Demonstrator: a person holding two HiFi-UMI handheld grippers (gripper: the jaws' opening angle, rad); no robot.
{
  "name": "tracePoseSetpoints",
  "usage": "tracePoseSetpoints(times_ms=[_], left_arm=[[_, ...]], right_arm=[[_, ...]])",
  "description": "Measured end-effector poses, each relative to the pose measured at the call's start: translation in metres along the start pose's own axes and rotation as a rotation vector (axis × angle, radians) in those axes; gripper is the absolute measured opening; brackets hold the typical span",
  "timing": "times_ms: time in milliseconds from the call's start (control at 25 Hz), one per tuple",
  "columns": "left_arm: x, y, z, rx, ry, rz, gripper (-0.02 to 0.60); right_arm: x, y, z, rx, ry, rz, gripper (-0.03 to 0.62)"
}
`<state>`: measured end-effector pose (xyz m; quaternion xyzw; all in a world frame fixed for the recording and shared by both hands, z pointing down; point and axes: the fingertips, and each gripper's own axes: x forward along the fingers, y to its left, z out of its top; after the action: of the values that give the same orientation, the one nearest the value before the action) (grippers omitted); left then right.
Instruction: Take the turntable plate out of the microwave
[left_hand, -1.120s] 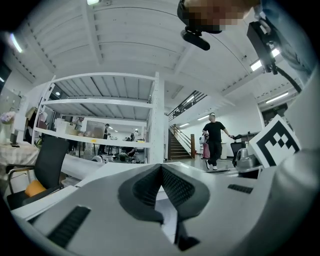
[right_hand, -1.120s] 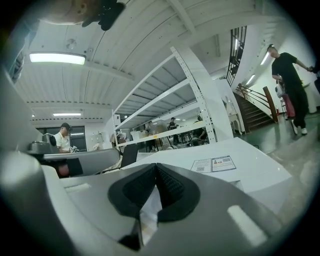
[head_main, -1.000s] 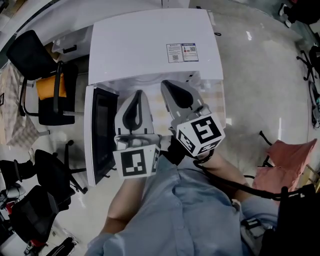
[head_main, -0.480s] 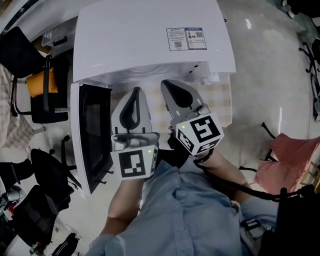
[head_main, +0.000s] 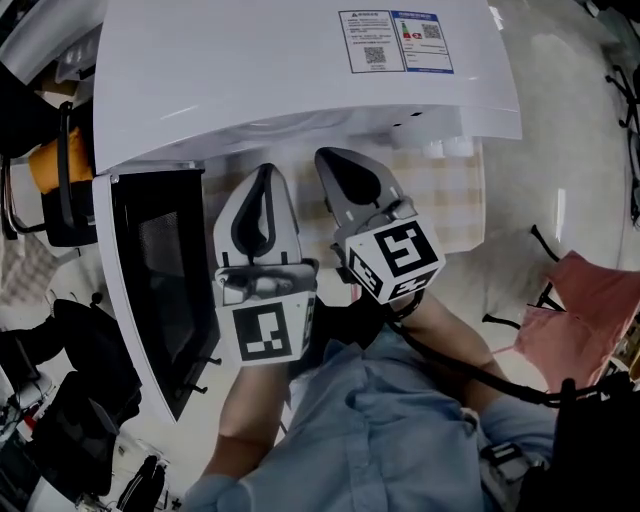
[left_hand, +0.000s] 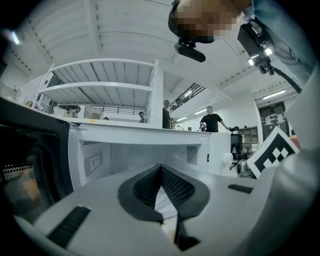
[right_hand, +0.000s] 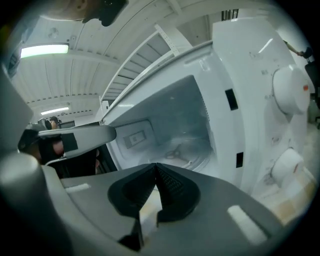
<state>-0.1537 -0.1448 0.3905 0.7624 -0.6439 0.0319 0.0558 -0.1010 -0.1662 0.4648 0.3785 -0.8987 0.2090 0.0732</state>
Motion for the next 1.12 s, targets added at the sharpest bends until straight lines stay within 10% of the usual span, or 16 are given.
tracePoseSetpoints(times_ms=[360, 840, 1120], left_arm=[[0.01, 0.015, -0.017, -0.04, 0.04, -0.013, 0.006], [0.017, 0.029, -0.017, -0.054, 0.098, -0.03, 0.006], [0.021, 0.029, -0.022, -0.072, 0.127, -0.036, 0.006]], right_arm=[[0.027, 0.001, -0.043, 0.239, 0.057, 0.013, 0.002], [0.057, -0.013, -0.066, 0.963, -0.026, 0.062, 0.132], [0.063, -0.018, -0.068, 1.059, -0.019, 0.032, 0.139]])
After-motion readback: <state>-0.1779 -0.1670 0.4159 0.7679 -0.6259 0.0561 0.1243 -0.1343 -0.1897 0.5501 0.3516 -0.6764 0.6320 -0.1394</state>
